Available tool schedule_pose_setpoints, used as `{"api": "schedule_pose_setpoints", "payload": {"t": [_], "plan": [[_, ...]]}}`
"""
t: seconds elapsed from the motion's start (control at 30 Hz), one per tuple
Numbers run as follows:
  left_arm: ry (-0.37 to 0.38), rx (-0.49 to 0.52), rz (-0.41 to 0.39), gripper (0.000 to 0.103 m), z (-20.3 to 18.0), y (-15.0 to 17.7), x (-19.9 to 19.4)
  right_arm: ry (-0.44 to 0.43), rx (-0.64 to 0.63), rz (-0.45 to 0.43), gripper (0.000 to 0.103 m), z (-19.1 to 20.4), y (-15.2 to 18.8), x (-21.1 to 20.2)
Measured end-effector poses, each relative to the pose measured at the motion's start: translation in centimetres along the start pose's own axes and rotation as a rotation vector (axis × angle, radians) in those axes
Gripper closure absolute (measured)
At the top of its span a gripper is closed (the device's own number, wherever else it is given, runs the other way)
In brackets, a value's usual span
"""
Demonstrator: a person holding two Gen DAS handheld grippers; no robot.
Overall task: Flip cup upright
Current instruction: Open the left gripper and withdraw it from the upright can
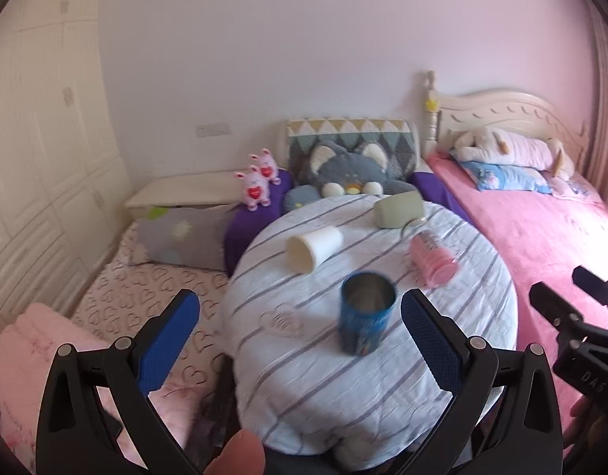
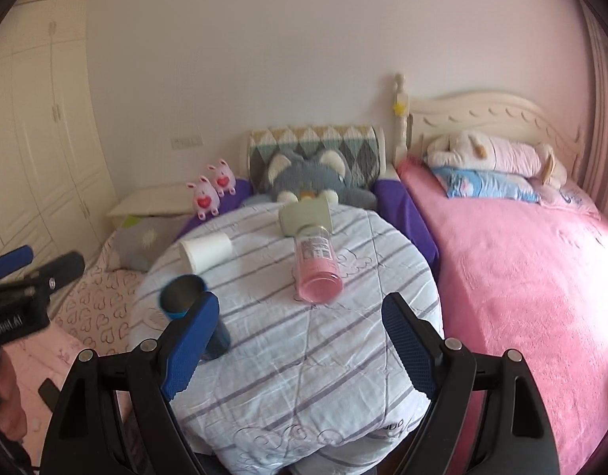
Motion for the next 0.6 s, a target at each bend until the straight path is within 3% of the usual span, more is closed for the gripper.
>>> {"api": "schedule_pose_setpoints", "payload": {"t": [0.33, 0.6], "plan": [[-0.014, -0.036, 0.031, 0.000, 0.6, 7.9, -4.0, -0.024, -0.050, 0.000, 0.018, 2.4, 6.8, -4.3], [-0.011, -0.012, -0.025, 0.000, -0.5, 8.5, -6.5, -0.023, -0.064, -0.040, 0.018, 2.6, 8.2, -6.4]]}}
Point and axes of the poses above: each gripper's, at about its wrist camera, not at the fingertips, and x roughly the way its jaws point, z to its left, y to its underside, the point moved 3 cm from there along x, roughly the way its jaws point, and after that the axes turned 3 degrees about x, right-handed, at the moved point
